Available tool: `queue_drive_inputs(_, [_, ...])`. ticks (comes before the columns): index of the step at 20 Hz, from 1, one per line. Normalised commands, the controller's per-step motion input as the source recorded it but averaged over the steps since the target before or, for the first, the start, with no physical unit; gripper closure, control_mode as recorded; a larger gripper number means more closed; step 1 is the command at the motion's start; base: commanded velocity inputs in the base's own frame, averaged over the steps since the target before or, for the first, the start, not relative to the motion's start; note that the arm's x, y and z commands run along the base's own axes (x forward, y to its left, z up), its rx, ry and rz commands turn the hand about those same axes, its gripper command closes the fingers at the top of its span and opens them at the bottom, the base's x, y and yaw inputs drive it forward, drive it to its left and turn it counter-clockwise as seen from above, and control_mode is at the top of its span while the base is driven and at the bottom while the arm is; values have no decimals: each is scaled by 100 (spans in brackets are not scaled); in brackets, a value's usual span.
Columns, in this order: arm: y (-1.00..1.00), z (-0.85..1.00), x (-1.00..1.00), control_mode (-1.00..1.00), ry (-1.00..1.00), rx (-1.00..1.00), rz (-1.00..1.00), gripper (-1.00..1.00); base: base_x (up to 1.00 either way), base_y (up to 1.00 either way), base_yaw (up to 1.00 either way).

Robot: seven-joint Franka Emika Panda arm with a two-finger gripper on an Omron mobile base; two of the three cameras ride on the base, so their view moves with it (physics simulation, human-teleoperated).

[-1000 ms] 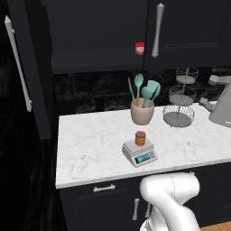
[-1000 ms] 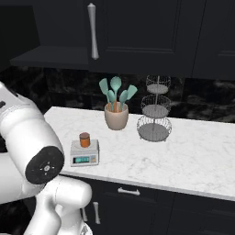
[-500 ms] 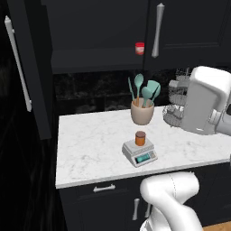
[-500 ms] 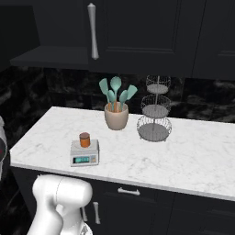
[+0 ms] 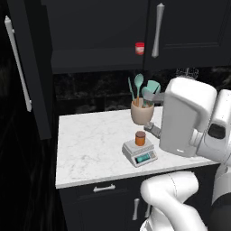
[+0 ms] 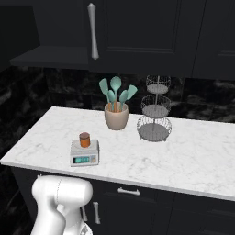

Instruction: Pick the jam and place it on the digital scale for weighing, and close the cabinet.

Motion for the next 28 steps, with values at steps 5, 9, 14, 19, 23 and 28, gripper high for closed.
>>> queue_drive_inputs(5, [43,-3,-20,-100,10,18,0,-100,0,0,0])
queue_drive_inputs(9, [86,-1,-36,-100,6,10,0,-100,0,0,0])
queue_drive_inputs(14, [100,0,-2,-100,6,-1,0,-100,0,0,0])
queue_drive_inputs(19, [98,14,17,-100,18,-11,0,-100,0,0,0])
queue_drive_inputs(23, [82,1,30,-100,26,-4,0,-100,0,0,0])
queue_drive_inputs(28, [51,-2,54,-100,18,-1,0,-100,0,0,0])
